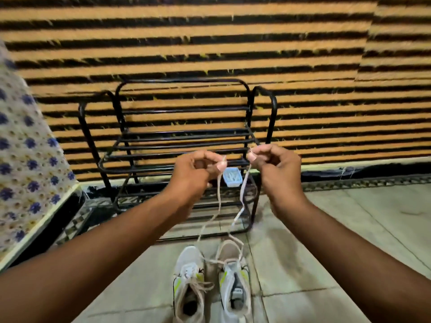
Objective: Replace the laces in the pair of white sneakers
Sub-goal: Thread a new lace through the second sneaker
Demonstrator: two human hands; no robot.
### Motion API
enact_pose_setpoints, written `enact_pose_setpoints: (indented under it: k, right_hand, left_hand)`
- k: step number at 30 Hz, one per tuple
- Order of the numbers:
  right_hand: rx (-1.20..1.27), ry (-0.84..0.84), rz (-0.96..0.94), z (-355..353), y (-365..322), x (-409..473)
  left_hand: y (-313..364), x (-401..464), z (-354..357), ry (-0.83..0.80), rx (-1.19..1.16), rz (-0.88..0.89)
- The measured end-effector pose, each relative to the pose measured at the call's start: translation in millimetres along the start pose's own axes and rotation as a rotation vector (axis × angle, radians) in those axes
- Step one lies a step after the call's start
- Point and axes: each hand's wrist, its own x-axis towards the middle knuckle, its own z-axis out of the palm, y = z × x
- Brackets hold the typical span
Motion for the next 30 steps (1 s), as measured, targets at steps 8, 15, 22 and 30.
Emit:
enact_pose_setpoints:
  k: [8,15,22,30]
  right_hand:
    - [0.058,-0.025,0.044,10,-50,-1]
    - [0.082,0.019,0.078,12,-57,-12]
    - [0.223,0.080,0.123,13,-58,-19]
    - [0.316,0.132,0.169,13,-58,-20]
  left_hand:
    - [65,-5,-7,-0.015,-0.003,0.082]
    - [67,-9,0,-0.005,-0.029,0.015]
    - [65,-12,7,0.014,-0.090,-0.005]
    - [61,-11,13,0.069,-0.159,-0.019]
